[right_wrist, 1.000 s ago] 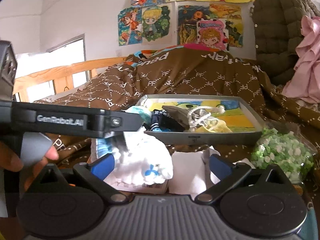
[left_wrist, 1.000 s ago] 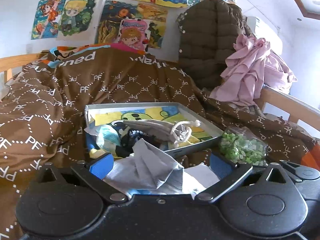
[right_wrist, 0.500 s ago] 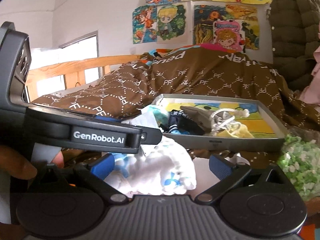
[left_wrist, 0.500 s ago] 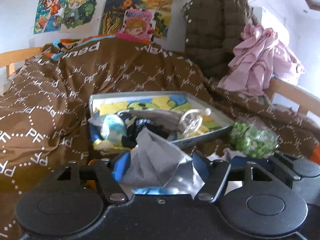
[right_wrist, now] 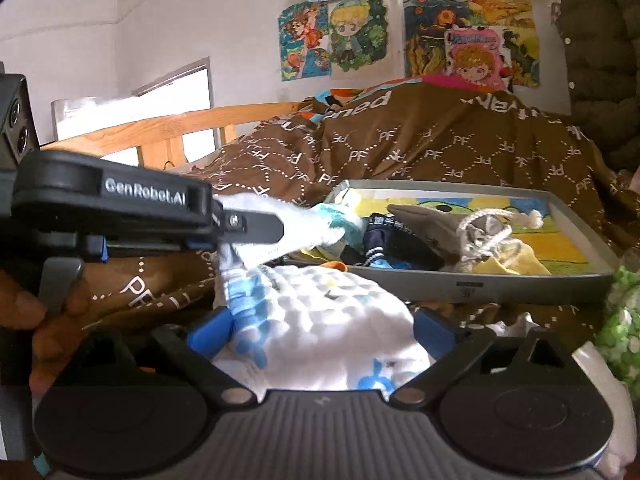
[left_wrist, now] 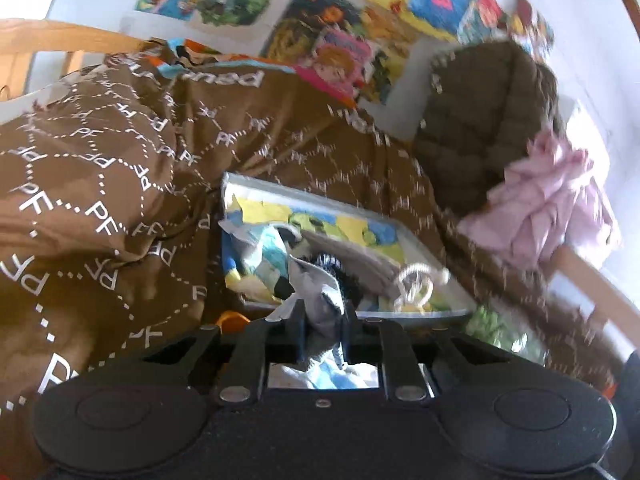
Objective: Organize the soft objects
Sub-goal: 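Grasp the grey cloth with the left gripper while the right gripper grasps the white-blue cloth, then carry the grey cloth and white-blue cloth with both grippers over the tray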
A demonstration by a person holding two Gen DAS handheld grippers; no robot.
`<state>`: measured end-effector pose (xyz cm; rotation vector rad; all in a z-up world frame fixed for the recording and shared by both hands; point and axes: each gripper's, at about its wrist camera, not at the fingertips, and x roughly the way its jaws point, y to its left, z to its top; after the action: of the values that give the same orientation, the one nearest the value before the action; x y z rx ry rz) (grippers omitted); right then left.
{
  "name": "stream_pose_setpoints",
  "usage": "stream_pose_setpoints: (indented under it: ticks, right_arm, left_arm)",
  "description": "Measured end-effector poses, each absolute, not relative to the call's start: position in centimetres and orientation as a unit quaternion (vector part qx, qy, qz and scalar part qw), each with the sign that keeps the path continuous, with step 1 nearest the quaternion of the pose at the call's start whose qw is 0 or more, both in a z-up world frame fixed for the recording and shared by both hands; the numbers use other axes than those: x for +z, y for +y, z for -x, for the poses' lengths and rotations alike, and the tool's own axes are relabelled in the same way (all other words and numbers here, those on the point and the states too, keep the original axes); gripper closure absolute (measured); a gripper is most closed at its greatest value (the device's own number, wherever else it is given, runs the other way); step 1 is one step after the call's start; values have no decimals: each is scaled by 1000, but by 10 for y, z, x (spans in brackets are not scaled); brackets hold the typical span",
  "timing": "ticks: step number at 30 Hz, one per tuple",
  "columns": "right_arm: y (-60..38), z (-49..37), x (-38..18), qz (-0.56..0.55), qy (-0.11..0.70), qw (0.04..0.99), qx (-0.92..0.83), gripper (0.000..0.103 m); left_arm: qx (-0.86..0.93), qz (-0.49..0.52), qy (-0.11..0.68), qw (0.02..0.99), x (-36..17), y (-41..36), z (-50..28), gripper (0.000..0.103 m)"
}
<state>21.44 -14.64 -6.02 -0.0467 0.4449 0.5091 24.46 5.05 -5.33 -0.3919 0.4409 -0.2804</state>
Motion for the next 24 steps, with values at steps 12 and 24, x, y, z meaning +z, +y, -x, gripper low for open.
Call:
stream_pose_setpoints:
  ticks: [12,24]
  right_arm:
    - [-152,-222,-61,-14,252,928,274,25]
    - [-161,-226,-60,-54,278,919,275,57]
  left_arm:
    - [-127,220,188,949,-58,57,-242,86]
    - [-122,222,170,952,-53,60,-240,86]
